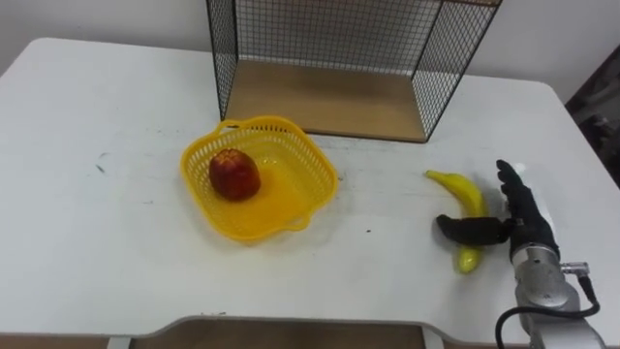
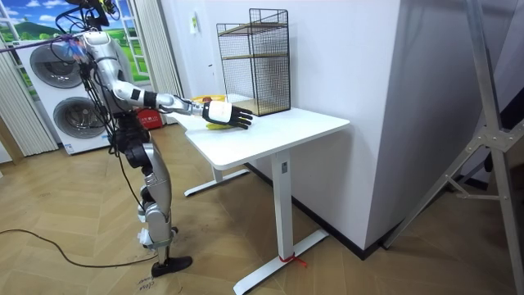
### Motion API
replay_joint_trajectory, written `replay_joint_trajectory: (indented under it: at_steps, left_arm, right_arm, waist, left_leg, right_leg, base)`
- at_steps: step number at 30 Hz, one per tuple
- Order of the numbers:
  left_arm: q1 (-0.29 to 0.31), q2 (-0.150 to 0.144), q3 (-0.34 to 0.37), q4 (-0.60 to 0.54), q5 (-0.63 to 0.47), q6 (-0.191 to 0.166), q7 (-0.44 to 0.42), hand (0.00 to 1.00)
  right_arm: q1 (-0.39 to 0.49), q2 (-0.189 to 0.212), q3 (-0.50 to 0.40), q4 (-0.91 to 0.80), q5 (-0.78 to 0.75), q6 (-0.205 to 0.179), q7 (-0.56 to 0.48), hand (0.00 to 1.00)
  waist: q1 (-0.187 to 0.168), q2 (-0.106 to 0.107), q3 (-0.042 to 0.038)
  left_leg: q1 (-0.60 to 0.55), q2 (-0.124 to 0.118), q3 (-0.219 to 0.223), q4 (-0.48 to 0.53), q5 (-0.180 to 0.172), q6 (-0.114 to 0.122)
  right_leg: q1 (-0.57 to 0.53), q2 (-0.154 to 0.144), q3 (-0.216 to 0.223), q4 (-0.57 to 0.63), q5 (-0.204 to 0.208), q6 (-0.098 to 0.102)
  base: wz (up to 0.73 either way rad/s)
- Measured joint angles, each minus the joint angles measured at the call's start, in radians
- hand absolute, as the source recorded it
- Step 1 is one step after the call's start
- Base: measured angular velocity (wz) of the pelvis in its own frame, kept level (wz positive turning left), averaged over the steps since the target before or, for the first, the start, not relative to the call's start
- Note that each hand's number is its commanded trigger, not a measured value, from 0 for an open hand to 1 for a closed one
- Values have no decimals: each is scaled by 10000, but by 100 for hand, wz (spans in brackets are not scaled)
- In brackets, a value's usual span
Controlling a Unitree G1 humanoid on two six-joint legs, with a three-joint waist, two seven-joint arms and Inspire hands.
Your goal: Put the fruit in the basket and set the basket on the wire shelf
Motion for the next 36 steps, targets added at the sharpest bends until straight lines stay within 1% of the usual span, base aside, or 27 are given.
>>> replay_joint_trajectory:
  at_steps: [6,8,10,11,12,13,14,15,16,20,26,28,29,36]
  left_arm:
    - [87,0,-1,7,-9,81,-2,0]
    - [96,0,-1,-1,0,155,-6,0]
    - [119,-1,-1,-8,6,222,-9,0]
    - [122,-2,0,-8,6,261,-13,0]
    - [137,-1,43,-9,11,290,-13,0]
    - [136,-4,105,-9,11,311,-14,0]
    - [136,13,122,-8,7,359,-14,0]
    - [137,18,131,-10,10,402,-14,0]
    - [136,15,151,-15,10,420,-14,0]
    - [140,48,181,-23,34,525,-217,0]
    - [103,48,190,-125,160,626,-354,0]
    - [99,49,189,-125,228,626,-379,0]
    - [85,50,184,-125,263,626,-381,0]
    - [11,113,180,-103,378,623,-399,0]
  right_arm:
    - [-301,-3,-223,551,-156,-70,453,0]
    - [-319,-3,-316,705,-171,-134,576,0]
    - [-375,-7,-348,821,-182,-133,680,0]
    - [-417,-8,-359,880,-221,-132,706,2]
    - [-503,-8,-360,1002,-255,-135,756,54]
    - [-541,-8,-365,1067,-266,-134,774,100]
    - [-598,-12,-366,1188,-324,-131,783,100]
    - [-612,-32,-405,1287,-395,-122,781,100]
    - [-639,-36,-456,1338,-481,-122,778,100]
    - [-933,-323,-761,1821,-1366,-116,775,100]
    - [-1094,-356,-946,1923,-2716,130,738,100]
    - [-1087,-318,-985,1914,-2752,241,777,100]
    - [-1083,-288,-1014,1912,-2713,242,782,100]
    - [-1052,-214,-1073,1889,-2690,261,765,100]
  waist:
    - [-56,7,-3]
    - [-139,13,-7]
    - [-147,31,-19]
    - [-151,46,-28]
    - [-169,60,-40]
    - [-180,60,-43]
    - [-206,63,-45]
    - [-193,65,-85]
    - [-185,65,-93]
    - [-170,82,-103]
    - [-136,52,-99]
    - [-135,29,-103]
    - [-136,15,-111]
    - [-149,-29,-95]
  left_leg:
    - [-12,0,-86,25,-1,-1]
    - [15,-1,-158,37,-2,-3]
    - [53,0,-182,52,-7,-11]
    - [51,0,-192,85,-7,-11]
    - [54,0,-197,116,-8,-11]
    - [62,0,-206,119,-8,-12]
    - [96,0,-242,139,-13,-15]
    - [107,0,-266,163,-21,-18]
    - [110,0,-269,171,-21,-18]
    - [112,2,-317,233,-21,-20]
    - [109,10,-354,241,-27,-33]
    - [108,11,-348,226,-28,-34]
    - [110,13,-312,214,-28,-34]
    - [130,13,-231,193,-29,-32]
  right_leg:
    - [64,-8,-82,2,15,-20]
    - [139,-12,-149,-8,15,-20]
    - [188,-8,-164,-7,15,-20]
    - [201,-9,-168,-6,15,-20]
    - [219,-9,-176,-5,19,-25]
    - [236,-9,-185,-7,21,-28]
    - [311,-10,-223,-15,21,-29]
    - [347,-11,-247,-15,21,-29]
    - [357,-11,-249,-14,21,-29]
    - [406,-10,-272,-8,26,-37]
    - [415,-3,-278,-15,26,-38]
    - [399,0,-268,-15,26,-37]
    - [383,3,-239,-14,26,-37]
    - [366,6,-161,-11,27,-38]
  base:
    - [3]
    - [11]
    - [3]
    - [0]
    - [0]
    - [5]
    - [8]
    - [8]
    - [4]
    - [2]
    - [1]
    - [-2]
    - [-6]
    - [-2]
